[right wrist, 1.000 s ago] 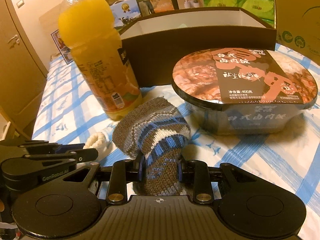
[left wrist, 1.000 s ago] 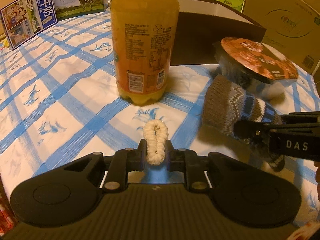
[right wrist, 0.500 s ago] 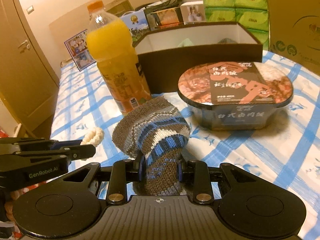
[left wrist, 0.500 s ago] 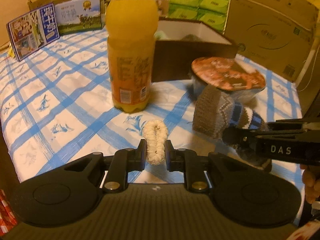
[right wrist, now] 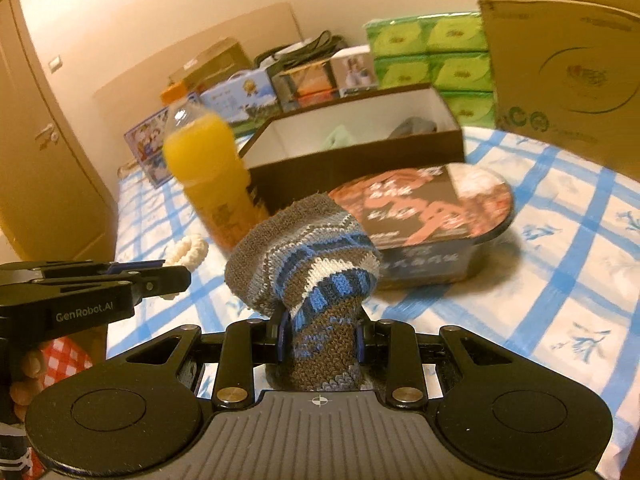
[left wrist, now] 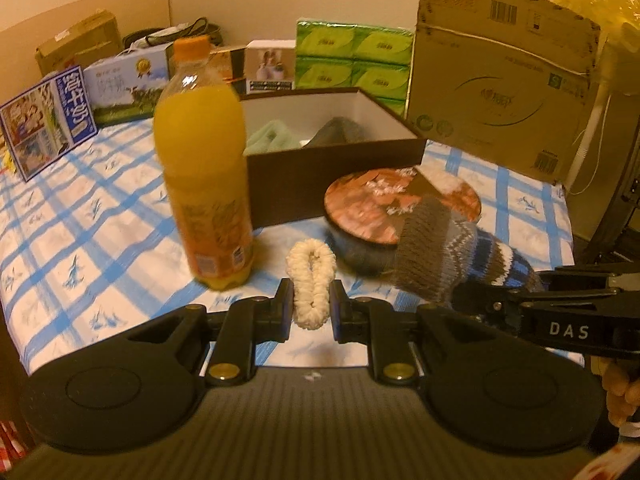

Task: Organize soft objects
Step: 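Carry the knit sock and white hair tie over the open box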

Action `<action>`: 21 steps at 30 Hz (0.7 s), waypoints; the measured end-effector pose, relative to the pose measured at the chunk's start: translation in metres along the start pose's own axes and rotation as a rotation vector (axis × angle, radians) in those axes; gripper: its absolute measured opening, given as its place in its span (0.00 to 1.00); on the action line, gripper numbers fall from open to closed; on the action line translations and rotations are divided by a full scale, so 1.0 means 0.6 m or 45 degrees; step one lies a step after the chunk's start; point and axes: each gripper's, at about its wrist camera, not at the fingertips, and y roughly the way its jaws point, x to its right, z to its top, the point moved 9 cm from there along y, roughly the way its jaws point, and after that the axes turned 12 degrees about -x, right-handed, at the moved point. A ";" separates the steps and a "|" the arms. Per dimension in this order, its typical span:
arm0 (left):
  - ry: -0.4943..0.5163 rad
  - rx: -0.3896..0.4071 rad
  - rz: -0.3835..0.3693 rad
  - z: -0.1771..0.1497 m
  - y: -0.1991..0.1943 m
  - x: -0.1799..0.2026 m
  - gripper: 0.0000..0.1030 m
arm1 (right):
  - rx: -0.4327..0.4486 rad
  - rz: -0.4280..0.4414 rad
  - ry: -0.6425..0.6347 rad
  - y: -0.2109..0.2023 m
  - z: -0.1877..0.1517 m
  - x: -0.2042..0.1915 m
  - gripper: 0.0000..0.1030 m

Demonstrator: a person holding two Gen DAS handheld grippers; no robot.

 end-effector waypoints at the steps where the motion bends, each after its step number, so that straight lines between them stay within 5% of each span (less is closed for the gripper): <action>1: 0.004 0.003 0.003 0.008 0.001 0.006 0.16 | 0.008 0.000 0.007 -0.005 0.005 0.007 0.29; 12: 0.033 0.036 0.042 0.137 0.040 0.058 0.17 | 0.131 -0.023 -0.006 -0.031 0.125 0.093 0.29; 21: -0.035 0.041 0.097 0.259 0.116 0.062 0.17 | 0.171 0.037 0.027 0.017 0.257 0.147 0.29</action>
